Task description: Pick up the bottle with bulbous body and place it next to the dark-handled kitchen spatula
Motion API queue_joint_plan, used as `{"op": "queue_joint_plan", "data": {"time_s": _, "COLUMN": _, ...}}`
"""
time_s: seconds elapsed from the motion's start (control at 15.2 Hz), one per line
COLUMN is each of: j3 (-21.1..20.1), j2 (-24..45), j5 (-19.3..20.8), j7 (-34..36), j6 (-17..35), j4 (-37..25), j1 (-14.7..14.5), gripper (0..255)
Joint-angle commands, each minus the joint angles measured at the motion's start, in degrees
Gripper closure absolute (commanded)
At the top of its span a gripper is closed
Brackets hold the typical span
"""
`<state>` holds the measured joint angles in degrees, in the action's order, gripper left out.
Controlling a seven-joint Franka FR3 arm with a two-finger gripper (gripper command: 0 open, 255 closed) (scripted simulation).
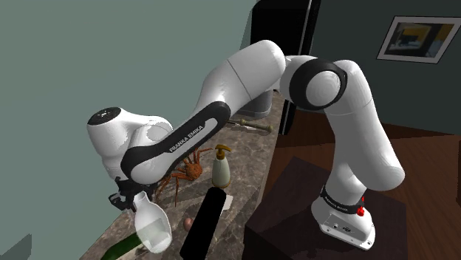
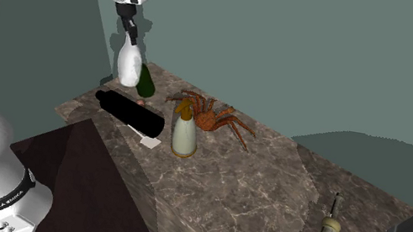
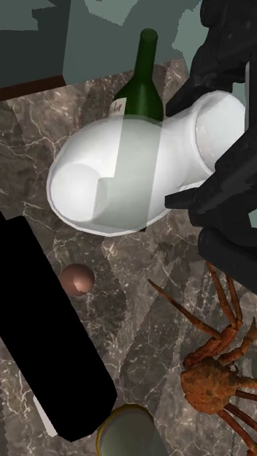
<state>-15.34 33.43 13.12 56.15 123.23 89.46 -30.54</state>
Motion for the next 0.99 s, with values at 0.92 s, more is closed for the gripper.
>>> {"op": "queue_joint_plan", "data": {"time_s": 0.92, "j3": 1.4, "j2": 5.7, "j5": 1.9, "j7": 1.4, "j6": 7.3, "j4": 2.0, "j1": -0.7, "gripper": 255}}
